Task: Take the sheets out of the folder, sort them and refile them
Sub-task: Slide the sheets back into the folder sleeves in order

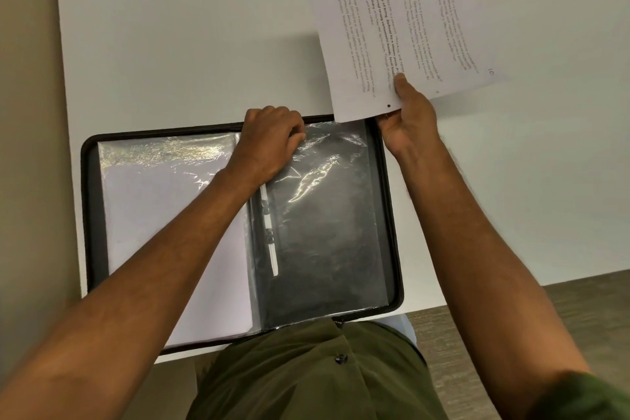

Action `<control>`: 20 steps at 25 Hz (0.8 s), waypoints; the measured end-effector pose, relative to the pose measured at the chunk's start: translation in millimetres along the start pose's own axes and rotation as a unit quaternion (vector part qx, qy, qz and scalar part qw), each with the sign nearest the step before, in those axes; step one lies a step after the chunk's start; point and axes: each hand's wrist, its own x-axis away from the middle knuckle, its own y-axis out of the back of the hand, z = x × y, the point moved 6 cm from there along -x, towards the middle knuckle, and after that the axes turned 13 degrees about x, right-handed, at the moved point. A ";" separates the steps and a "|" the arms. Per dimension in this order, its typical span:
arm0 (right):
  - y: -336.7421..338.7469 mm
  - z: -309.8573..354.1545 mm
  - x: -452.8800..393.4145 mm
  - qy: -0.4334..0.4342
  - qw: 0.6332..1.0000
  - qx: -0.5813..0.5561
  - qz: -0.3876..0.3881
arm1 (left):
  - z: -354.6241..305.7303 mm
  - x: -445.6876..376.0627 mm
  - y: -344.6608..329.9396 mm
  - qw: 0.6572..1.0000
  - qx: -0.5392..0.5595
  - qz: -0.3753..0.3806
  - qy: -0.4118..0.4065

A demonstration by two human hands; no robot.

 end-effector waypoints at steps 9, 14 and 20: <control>-30.5 0.9 -28.7 0.077 0.990 0.117 -0.012 | 3.5 7.1 -4.4 1.000 0.013 -0.017 -0.009; -41.1 -7.9 -29.8 0.132 0.958 0.244 0.077 | 3.4 5.0 -4.0 1.000 0.000 -0.025 0.008; -42.4 -9.8 -31.3 0.114 0.920 0.332 0.173 | -1.7 7.3 1.2 0.998 0.002 -0.068 0.003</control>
